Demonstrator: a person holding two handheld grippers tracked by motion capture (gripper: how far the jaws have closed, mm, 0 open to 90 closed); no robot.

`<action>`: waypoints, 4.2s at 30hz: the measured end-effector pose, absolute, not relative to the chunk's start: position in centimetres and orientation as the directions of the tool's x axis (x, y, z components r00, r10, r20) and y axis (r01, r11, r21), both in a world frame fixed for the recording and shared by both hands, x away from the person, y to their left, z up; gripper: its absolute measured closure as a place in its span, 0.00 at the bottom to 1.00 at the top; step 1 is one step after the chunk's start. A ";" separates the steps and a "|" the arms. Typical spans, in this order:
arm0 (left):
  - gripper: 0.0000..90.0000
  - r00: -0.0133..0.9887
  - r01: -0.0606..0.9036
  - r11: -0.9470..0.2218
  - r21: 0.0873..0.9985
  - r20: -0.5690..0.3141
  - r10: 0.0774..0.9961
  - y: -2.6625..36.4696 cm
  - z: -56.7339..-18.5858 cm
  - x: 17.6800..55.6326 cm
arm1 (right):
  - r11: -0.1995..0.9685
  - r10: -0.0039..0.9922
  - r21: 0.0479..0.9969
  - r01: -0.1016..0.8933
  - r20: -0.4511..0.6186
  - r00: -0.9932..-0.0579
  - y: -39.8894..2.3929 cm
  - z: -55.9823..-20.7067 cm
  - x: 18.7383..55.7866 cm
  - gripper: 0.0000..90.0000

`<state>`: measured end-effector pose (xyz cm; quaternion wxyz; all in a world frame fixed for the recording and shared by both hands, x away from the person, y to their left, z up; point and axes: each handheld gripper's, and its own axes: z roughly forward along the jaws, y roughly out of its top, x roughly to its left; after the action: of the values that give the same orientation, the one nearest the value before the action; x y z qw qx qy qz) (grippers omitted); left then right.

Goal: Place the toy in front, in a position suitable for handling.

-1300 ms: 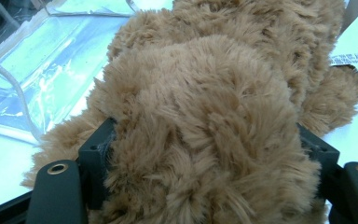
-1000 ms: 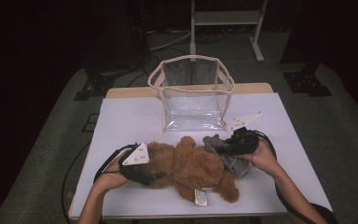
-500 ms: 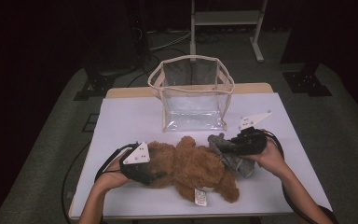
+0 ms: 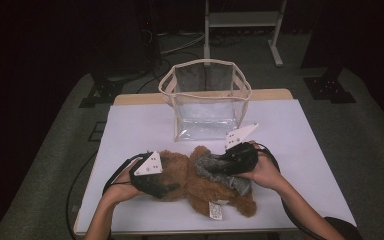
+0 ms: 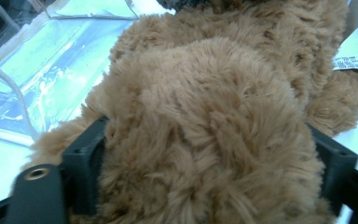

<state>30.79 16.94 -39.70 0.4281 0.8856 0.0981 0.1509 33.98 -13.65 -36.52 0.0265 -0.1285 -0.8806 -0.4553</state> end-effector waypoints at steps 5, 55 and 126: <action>0.12 0.938 0.047 -0.612 0.789 0.177 0.300 17.6 -39.1 30.7 | 0.535 0.219 0.802 0.265 0.171 -0.961 -15.1 -37.2 34.0 0.82; 0.35 0.964 0.056 -0.586 0.808 0.109 0.243 10.2 -40.3 32.3 | 0.544 0.362 0.785 0.297 0.100 -0.927 -20.8 -34.6 32.3 0.81; 0.45 0.973 0.044 -0.594 0.803 0.101 0.208 10.1 -40.6 31.1 | 0.582 0.393 0.762 0.285 0.043 -0.919 -19.9 -36.3 32.8 0.82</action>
<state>31.09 10.08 -40.61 0.4449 0.8880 0.0710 0.0922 32.75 -19.91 -36.26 -0.0650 -0.1909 -0.8869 -0.4156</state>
